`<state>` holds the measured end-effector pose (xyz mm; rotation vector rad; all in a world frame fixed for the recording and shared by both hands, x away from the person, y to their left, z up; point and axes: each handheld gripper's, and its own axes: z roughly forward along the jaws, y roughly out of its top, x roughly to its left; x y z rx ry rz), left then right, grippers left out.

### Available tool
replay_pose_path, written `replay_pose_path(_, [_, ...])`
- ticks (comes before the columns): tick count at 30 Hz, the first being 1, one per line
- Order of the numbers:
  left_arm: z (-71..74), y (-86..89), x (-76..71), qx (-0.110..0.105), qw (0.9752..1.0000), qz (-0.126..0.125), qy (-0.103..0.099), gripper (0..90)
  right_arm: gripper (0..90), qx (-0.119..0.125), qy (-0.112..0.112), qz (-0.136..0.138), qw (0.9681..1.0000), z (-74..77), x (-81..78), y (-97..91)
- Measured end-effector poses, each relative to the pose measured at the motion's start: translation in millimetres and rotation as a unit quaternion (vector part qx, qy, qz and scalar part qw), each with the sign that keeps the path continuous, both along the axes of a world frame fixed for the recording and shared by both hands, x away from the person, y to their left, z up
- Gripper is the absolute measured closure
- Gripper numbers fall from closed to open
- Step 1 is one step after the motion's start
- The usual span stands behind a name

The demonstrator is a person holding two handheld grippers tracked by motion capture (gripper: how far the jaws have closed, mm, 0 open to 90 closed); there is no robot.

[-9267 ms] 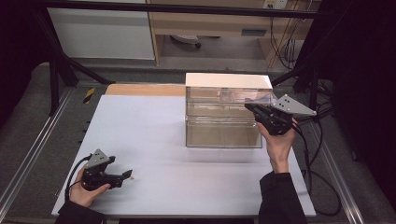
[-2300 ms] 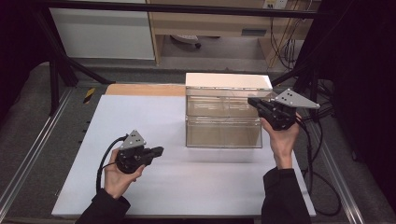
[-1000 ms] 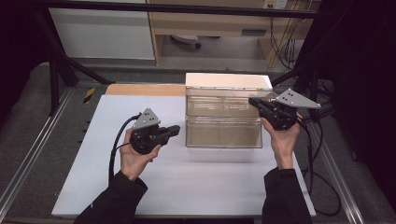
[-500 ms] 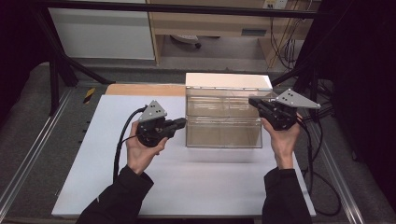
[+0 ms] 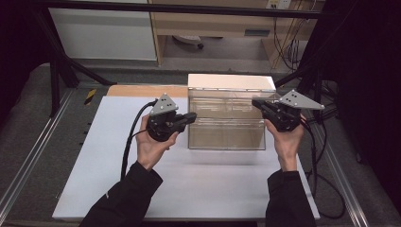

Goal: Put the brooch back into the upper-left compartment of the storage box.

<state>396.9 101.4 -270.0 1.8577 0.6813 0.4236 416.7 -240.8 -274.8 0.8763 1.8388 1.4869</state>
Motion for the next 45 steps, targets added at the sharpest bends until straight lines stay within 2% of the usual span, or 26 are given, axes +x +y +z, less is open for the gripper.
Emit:
replay_pose_path(16, [0.9, -17.7, 21.0, -0.001, 0.9998, 0.018, 0.0, 88.3, 90.0, 0.002, 0.0, 0.0, 1.0, 0.0, 0.1, -0.5])
replay_pose_path(30, [-8.9, -24.4, 38.3, 0.0, 0.9994, 0.036, 0.0, 88.3, 90.0, 0.001, 0.0, 0.0, 1.0, -0.3, 0.7, -0.5])
replay_pose_path(45, [-22.1, -31.3, 47.5, 0.023, 0.999, 0.037, 0.006, 88.3, 90.0, 0.002, 0.0, 0.0, 1.0, -0.3, 0.4, -1.2])
